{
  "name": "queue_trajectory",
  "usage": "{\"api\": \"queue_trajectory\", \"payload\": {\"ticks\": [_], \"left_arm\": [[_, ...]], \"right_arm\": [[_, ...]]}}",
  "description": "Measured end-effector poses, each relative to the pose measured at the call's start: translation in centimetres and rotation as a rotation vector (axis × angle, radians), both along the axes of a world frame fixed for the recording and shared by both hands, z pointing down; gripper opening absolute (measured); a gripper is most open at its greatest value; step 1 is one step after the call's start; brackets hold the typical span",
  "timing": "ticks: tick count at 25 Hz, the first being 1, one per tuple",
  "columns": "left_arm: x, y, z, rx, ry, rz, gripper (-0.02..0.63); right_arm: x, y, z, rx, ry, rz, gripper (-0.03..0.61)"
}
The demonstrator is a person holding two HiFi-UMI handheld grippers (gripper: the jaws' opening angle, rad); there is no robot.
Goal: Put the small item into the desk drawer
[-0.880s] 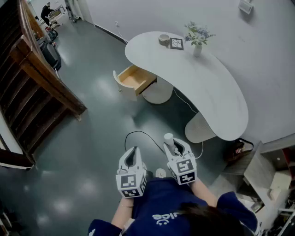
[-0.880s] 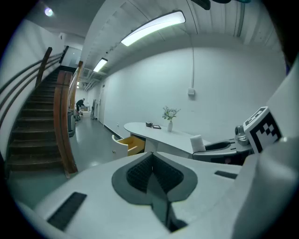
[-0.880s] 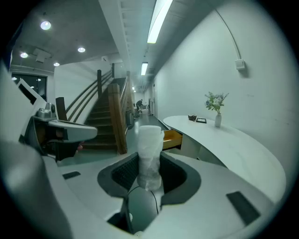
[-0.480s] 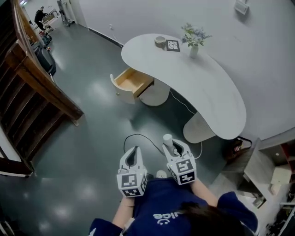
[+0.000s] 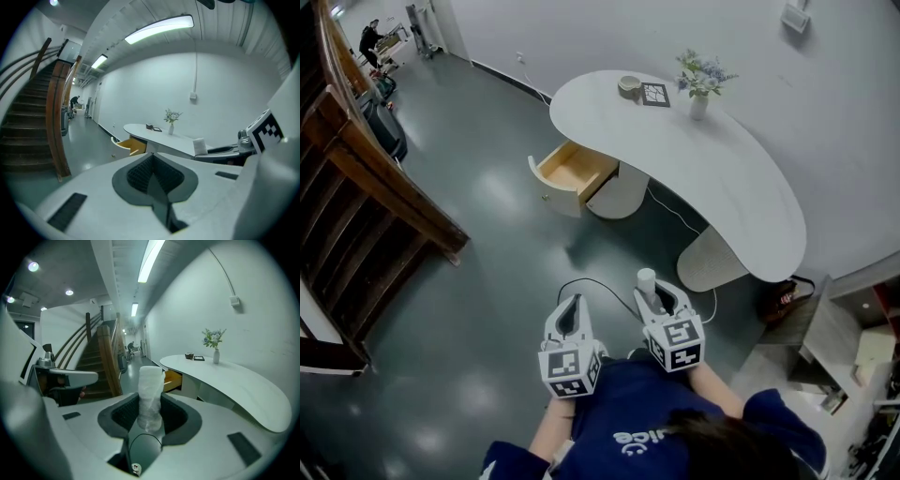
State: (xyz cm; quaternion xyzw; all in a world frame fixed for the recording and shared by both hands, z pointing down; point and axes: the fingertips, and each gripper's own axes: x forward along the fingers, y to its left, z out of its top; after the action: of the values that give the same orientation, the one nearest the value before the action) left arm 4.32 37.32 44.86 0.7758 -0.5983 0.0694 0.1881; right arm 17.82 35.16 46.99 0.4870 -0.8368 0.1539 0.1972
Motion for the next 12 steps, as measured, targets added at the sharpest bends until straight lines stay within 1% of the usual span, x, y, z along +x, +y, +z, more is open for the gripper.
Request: {"api": "queue_trajectory", "payload": {"ticks": [5, 9, 12], "left_arm": [[-1.5, -0.9, 0.4, 0.000, -0.012, 0.037, 0.005], [-1.8, -1.5, 0.7, -0.006, -0.012, 0.051, 0.005], [-1.6, -2.6, 1.0, -0.009, -0.013, 0.045, 0.005]], "right_arm": [[-1.5, -0.4, 0.4, 0.002, 0.000, 0.034, 0.145], [-1.7, -0.8, 0.9, -0.014, 0.006, 0.041, 0.145], [-1.6, -2.0, 1.1, -0.012, 0.005, 0.035, 0.145]]}}
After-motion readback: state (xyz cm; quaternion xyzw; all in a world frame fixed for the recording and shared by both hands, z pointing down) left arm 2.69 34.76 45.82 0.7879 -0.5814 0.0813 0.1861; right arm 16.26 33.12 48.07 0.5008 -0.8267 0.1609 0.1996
